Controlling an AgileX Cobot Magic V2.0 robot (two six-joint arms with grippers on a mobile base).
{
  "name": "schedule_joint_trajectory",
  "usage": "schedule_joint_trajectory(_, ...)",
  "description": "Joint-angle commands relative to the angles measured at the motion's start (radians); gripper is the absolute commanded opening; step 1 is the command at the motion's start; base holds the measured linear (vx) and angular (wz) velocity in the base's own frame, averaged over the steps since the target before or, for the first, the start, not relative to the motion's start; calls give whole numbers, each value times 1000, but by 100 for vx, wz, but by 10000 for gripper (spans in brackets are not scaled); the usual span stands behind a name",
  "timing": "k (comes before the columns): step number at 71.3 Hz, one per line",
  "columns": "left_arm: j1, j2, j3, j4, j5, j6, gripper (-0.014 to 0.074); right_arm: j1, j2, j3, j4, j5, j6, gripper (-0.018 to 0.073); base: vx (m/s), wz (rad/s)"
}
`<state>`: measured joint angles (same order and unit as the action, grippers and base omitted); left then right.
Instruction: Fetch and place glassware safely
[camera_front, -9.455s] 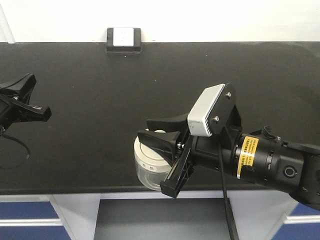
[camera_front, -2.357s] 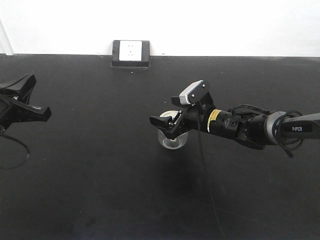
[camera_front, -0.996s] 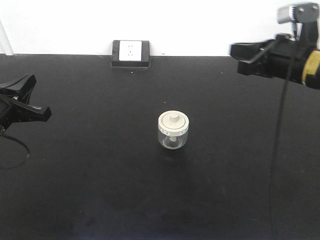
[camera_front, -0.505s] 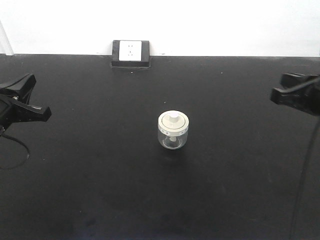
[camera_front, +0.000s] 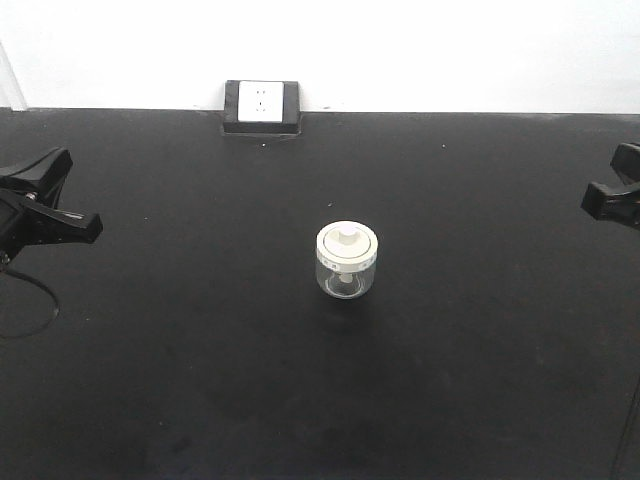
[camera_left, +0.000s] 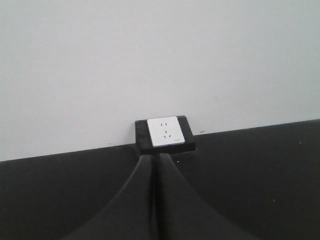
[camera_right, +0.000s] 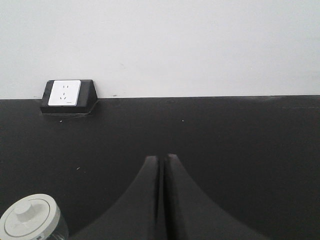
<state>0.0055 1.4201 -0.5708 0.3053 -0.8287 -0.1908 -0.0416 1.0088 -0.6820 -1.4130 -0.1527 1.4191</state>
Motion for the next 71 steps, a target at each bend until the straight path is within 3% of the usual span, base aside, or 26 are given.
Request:
schedule_joint_trajectory(1,-1,-27,-20,-18,-71,-3,3,-1,-15,-27,2,-2,-6,0,0,0)
schedule_joint_trajectory(49,0,-27,-16,-17,-70,-3,3,-1,-15,-27,2,-1,-6,0,0,0)
schedule_joint_trajectory(71,0,-74,89,-19,-51,-3,3,-1,-15,-27,2,-1,-6,0,0,0)
